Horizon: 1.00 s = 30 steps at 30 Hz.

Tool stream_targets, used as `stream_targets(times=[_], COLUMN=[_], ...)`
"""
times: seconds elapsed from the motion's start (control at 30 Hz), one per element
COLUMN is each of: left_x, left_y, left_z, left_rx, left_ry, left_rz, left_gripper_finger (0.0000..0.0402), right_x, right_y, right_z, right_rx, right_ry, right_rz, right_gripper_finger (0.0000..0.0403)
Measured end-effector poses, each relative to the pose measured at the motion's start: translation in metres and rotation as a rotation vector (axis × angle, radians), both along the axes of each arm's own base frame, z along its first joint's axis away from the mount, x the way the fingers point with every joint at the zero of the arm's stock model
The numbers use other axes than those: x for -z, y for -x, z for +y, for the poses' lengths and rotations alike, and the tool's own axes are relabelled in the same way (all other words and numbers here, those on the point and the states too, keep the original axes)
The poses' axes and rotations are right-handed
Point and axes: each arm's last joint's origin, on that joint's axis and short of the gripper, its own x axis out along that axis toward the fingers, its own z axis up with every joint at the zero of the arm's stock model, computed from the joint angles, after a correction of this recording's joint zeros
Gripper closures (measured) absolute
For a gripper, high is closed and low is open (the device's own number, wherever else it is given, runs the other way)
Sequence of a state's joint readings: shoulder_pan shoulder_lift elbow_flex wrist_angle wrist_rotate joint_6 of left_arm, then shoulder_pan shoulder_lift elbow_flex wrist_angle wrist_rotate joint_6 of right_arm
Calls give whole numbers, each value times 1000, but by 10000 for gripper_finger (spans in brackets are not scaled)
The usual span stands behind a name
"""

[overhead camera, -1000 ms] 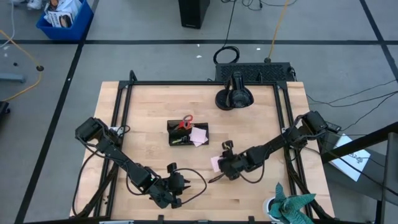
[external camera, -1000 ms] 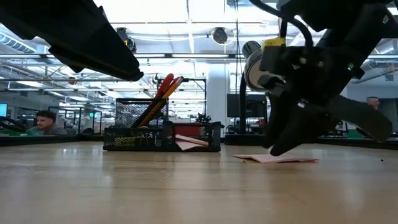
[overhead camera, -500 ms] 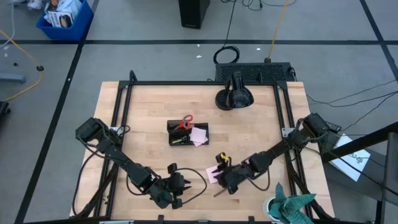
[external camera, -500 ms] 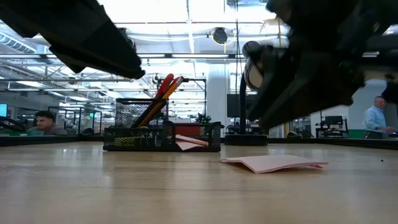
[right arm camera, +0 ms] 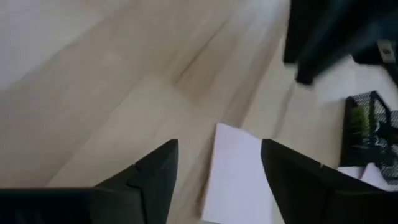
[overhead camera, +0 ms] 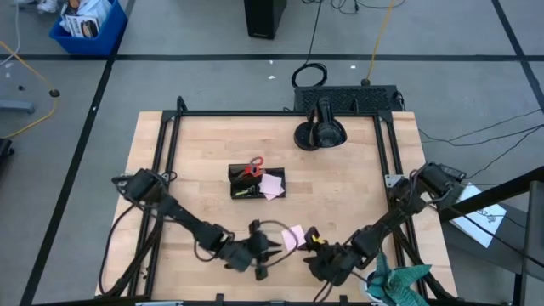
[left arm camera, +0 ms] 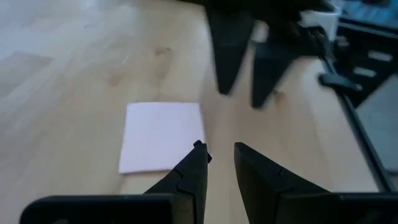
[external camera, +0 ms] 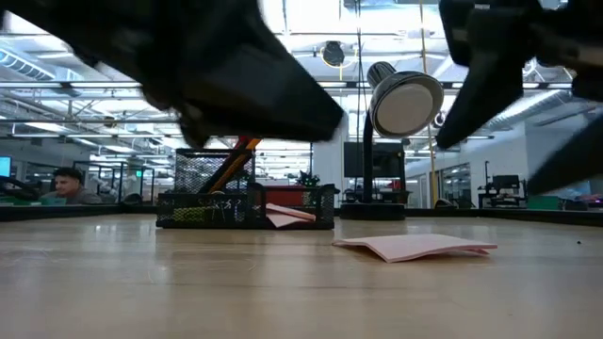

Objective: Pick and place office supplies into organizer
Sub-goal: Put the pink sticky notes into the black desk organizer

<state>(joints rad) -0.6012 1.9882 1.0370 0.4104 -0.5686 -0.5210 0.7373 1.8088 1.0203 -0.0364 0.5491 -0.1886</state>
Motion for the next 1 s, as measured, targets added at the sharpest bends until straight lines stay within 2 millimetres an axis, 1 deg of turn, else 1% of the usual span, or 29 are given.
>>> stream_targets(times=[0.1,0.2,0.33,0.43,0.57,0.7,0.83,0.93,1.0], left_x=[3,2,2,4,6,20,38,42,44], left_y=[-9,-15,-19,-20,-20,-23,-29,-36,-38], left_z=[13,22,29,32,36,39,52,60,62], left_rx=[0,16,54,50,42,47,-3,-20,-1], left_ry=[38,61,66,60,47,50,65,105,126], left_rz=[19,29,42,61,86,125,163,136,126], left_gripper_finger=[316,316,316,316,316,316,316,316,316], right_x=[15,30,40,44,45,45,46,46,46], right_y=[-1,-4,-7,-7,-8,-10,-9,-9,-9], right_z=[1,0,-3,-4,-5,-8,-9,-9,-9], right_rx=[16,50,122,145,166,174,177,176,177], right_ry=[14,55,115,136,150,151,152,152,154], right_rz=[30,34,0,-7,-13,-8,-5,-3,-1], right_gripper_finger=[171,172,180,185,189,194,197,200,202])
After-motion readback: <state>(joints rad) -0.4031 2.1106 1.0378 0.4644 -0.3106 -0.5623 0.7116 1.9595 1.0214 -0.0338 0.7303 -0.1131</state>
